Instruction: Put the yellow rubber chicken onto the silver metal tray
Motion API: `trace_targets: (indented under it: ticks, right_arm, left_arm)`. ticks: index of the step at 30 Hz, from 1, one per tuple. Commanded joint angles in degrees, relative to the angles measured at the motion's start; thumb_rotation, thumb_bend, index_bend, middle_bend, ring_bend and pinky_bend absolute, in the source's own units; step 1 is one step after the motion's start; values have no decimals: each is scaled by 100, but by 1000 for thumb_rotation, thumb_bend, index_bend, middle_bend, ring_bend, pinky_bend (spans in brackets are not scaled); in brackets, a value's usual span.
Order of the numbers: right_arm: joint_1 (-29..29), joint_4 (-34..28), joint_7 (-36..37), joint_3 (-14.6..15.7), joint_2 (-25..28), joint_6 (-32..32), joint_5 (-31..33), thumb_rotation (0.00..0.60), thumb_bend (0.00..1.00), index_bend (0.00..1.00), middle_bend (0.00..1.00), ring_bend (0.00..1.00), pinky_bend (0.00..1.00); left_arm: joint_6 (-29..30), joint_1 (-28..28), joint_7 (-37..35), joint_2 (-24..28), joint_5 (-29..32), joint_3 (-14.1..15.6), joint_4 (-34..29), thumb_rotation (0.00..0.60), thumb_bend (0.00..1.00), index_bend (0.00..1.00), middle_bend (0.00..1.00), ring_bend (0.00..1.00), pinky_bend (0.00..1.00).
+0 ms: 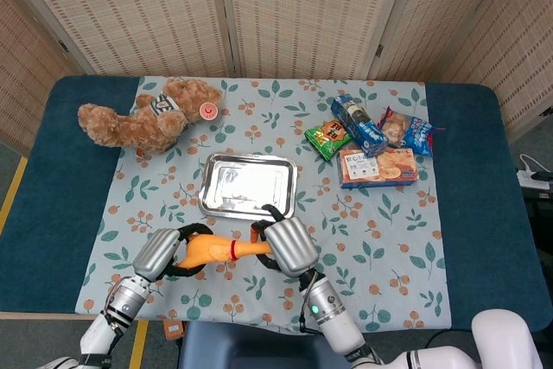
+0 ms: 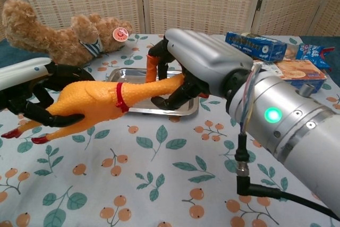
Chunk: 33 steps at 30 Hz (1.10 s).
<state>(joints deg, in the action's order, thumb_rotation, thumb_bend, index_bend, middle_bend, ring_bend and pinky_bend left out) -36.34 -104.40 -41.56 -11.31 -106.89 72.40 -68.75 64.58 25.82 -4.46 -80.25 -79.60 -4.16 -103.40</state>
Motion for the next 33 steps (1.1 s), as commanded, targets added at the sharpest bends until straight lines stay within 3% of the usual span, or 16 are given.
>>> trace_targets:
  ticks: [1, 4, 6, 9, 11, 13, 15, 19, 24, 28, 31, 33]
  right_arm:
    - [3, 1, 16, 10, 5, 2, -4, 600, 346, 894, 566, 568, 733]
    - [5, -9, 33, 14, 15, 8, -10, 600, 347, 894, 566, 568, 733]
    - [7, -16, 37, 15, 22, 17, -14, 600, 347, 894, 566, 568, 733]
    - [7, -30, 45, 14, 31, 13, -3, 600, 346, 894, 566, 568, 733]
    - [7, -38, 45, 13, 35, 15, -1, 600, 347, 894, 566, 568, 733]
    - [7, -42, 39, 14, 41, 30, -21, 600, 346, 893, 566, 568, 733]
    - [10, -57, 34, 16, 52, 39, -21, 600, 347, 894, 566, 568, 733]
    - [14, -63, 41, 13, 59, 53, -16, 600, 347, 894, 566, 568, 733]
    - [19, -76, 37, 28, 74, 63, -19, 600, 346, 894, 566, 568, 733]
    - [22, -89, 68, 26, 88, 70, -40, 600, 347, 894, 567, 568, 733]
    - [24, -91, 80, 34, 96, 70, -48, 600, 347, 894, 566, 568, 733]
    - [26, -91, 80, 44, 104, 69, -55, 600, 346, 894, 567, 568, 733]
  left_arm:
    - [68, -36, 19, -20, -2, -6, -22, 600, 844, 941, 946, 811, 1000]
    - [196, -82, 99, -103, -14, -13, 13, 600, 786, 935, 939, 802, 996]
    - [271, -112, 121, -174, -77, 14, 79, 600, 742, 884, 901, 773, 943]
    - [262, -112, 67, -190, -137, 49, 115, 600, 642, 676, 734, 646, 768]
    - [192, -96, -6, -162, -153, 82, 108, 600, 554, 442, 512, 458, 584]
    - [-81, -16, -228, -8, -115, 136, 10, 600, 442, 85, 126, 114, 289]
    - [-626, 186, -458, 337, -26, 206, -177, 600, 387, 3, 11, 8, 187]
    - [-1214, 436, -657, 733, 21, 274, -388, 600, 313, 0, 0, 0, 93]
    - [-1466, 554, -1193, 884, -55, 270, -459, 600, 293, 0, 0, 0, 85]
    - [-1463, 577, -1224, 900, -54, 265, -438, 600, 292, 0, 0, 0, 96]
    - [-1125, 450, -1058, 712, 99, 182, -422, 600, 306, 25, 16, 27, 211]
    - [-920, 364, -1033, 579, 211, 120, -425, 600, 340, 163, 115, 124, 355]
